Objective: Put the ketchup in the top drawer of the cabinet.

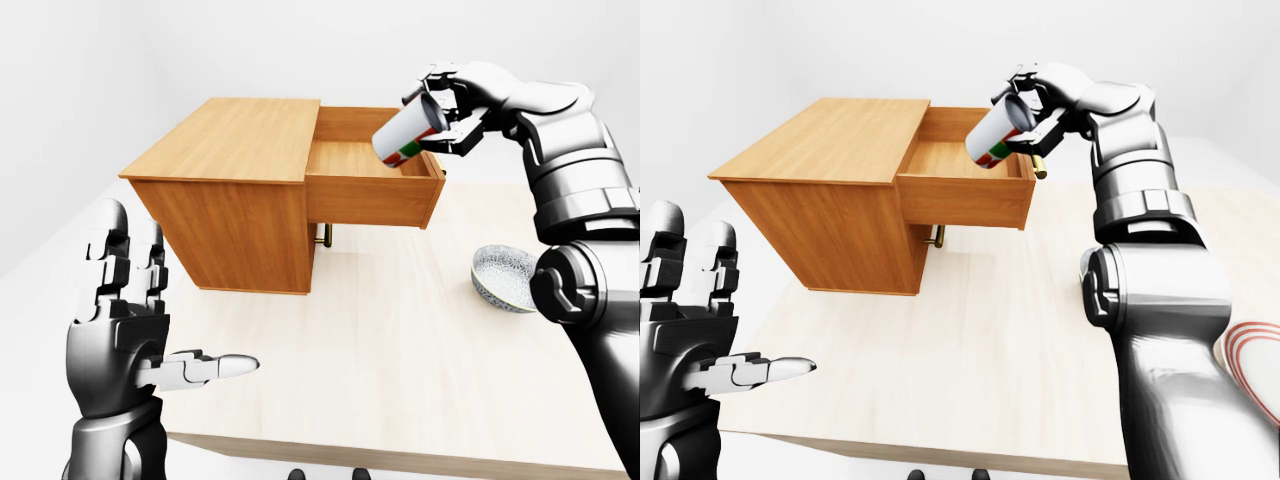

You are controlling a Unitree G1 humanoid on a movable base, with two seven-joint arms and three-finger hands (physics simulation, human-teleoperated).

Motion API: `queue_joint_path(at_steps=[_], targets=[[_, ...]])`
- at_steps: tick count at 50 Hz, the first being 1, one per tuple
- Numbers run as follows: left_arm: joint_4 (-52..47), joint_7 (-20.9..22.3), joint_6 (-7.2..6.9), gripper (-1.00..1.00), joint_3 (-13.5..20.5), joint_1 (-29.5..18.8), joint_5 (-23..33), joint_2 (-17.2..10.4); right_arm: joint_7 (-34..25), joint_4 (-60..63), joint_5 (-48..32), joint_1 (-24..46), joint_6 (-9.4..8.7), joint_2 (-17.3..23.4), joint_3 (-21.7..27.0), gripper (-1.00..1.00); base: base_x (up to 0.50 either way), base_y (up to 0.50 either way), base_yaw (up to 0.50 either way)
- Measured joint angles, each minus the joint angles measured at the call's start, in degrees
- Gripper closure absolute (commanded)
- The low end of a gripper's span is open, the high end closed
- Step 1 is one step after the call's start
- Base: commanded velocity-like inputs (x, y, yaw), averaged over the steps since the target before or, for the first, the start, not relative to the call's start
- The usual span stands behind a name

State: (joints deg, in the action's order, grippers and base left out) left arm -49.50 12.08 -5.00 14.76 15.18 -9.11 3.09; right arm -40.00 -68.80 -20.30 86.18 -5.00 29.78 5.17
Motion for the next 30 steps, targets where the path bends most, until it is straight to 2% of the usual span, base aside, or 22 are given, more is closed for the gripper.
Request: queue_joint_path(at_steps=[30], targets=[[-0.1, 0.1, 0.0, -1.0, 0.1, 0.1, -0.1, 0.1, 0.0, -0.8, 0.5, -0.7, 0.0, -0.1, 0.1, 1.0, 0.0, 0.0, 0.0]])
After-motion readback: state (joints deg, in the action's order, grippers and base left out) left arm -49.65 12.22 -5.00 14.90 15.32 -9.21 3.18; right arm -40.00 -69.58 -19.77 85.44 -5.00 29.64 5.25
